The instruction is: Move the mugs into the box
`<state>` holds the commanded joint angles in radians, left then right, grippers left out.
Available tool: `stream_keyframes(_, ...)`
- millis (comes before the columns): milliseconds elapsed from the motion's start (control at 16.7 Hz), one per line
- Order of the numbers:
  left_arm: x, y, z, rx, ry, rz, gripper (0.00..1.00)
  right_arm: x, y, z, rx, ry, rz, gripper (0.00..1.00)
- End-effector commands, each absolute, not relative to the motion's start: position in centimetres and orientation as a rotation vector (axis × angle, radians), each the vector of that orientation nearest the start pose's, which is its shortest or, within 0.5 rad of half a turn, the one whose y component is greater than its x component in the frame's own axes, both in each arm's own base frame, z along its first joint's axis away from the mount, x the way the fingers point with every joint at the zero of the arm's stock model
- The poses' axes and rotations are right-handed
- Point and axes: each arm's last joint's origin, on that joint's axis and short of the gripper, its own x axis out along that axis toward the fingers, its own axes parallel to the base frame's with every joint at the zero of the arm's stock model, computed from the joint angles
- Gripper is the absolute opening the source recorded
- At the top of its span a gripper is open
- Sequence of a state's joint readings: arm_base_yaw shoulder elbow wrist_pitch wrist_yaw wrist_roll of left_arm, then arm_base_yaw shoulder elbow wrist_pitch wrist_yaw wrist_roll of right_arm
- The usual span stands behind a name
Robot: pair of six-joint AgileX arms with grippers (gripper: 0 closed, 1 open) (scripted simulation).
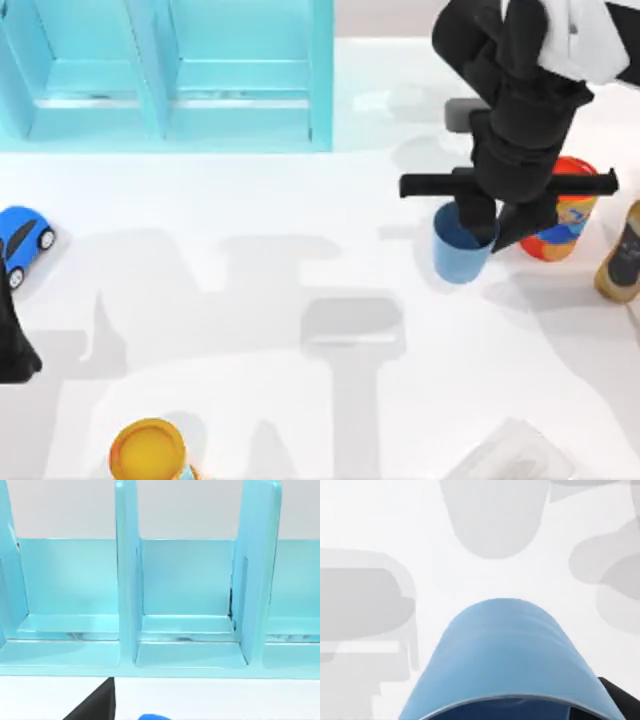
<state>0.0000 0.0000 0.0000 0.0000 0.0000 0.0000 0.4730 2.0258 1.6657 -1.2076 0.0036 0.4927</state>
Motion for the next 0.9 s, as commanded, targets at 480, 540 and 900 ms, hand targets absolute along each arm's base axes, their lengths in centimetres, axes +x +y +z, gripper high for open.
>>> stream_keyframes(480, 10.6, -0.1, 16.0, 0.000, 0.000, 0.000, 1.00, 34.3, 15.2, 23.7, 0.010, 1.565, -0.005, 0.00)
stream_keyframes(540, 10.6, -0.1, 16.0, 0.000, 0.000, 0.000, 1.00, 34.6, 14.9, 24.0, 0.023, 1.549, 0.010, 0.00)
stream_keyframes(900, 10.6, -0.1, 16.0, 0.000, 0.000, 0.000, 1.00, 38.1, 5.5, 28.3, 0.111, 1.335, 0.143, 0.00)
